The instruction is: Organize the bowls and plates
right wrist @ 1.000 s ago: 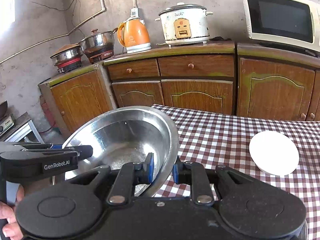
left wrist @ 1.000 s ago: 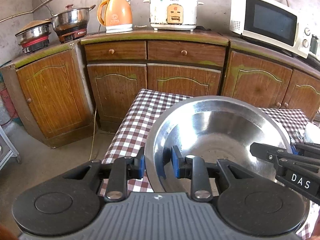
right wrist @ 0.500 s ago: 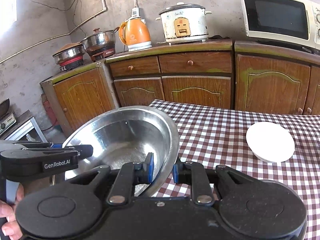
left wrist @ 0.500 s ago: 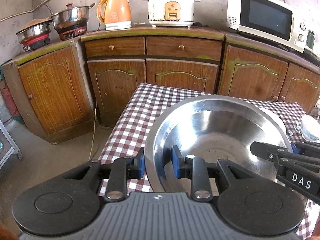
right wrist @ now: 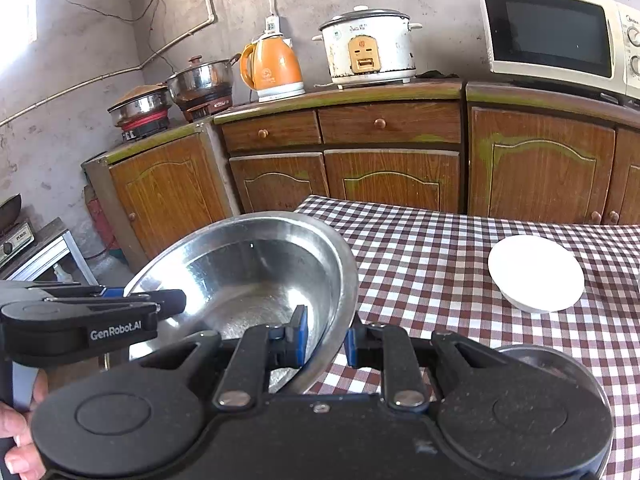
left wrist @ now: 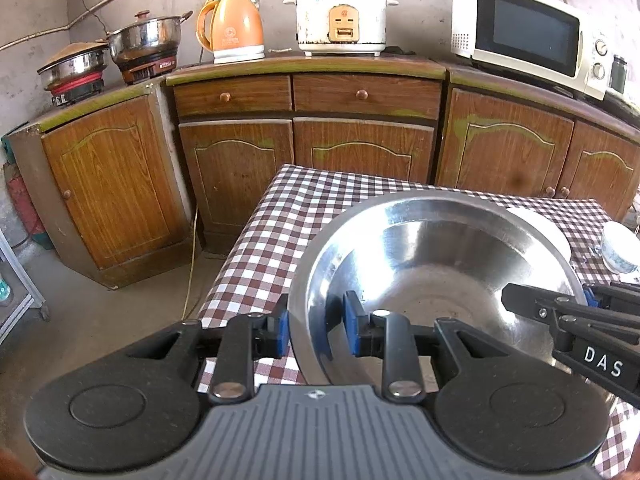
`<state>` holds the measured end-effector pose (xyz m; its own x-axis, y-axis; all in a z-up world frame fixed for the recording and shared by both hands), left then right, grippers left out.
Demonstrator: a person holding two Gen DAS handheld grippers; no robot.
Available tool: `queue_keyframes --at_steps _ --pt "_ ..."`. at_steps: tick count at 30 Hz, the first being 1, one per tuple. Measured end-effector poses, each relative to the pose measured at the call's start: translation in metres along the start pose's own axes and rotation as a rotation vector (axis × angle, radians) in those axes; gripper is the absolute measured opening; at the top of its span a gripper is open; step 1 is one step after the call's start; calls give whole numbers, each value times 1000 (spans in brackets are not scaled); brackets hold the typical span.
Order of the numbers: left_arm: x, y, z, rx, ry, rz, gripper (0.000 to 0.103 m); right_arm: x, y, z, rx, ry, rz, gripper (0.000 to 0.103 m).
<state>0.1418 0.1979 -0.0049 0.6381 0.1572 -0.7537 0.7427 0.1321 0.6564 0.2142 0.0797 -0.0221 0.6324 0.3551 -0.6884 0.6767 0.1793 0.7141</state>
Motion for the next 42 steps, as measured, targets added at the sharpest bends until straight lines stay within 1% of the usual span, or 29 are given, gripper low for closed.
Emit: queue_keyframes --at_steps 4,10,18,31,35,42 --pt "-1 -5 -2 -11 -12 -3 29 -2 -4 -1 -6 3 -1 24" --pt "0 -15 -2 -20 -7 -10 29 -2 -15 -2 -9 1 -6 24" --pt "0 -25 -2 -15 -2 -13 29 1 -27 -2 -7 3 -19 24" --pt "0 -37 3 -16 -17 -14 29 -5 -37 -1 -6 4 -11 24" --pt "-2 -43 8 -2 -9 -9 30 -8 -43 1 -6 4 -8 24" --pt "2 -54 10 -12 -36 -30 30 -13 -54 7 -3 8 -9 24"
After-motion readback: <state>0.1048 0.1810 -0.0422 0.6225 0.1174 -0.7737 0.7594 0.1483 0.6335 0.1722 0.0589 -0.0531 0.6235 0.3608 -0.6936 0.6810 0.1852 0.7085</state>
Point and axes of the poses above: each gripper's, at about its wrist camera, not at the fingertips, and x roughly the way its jaws point, z to its right, y to its top, the point moved 7 cm from there along x, roughly the way its jaws point, and after that the axes turned 13 degrees about -z, right-handed, at the moved point
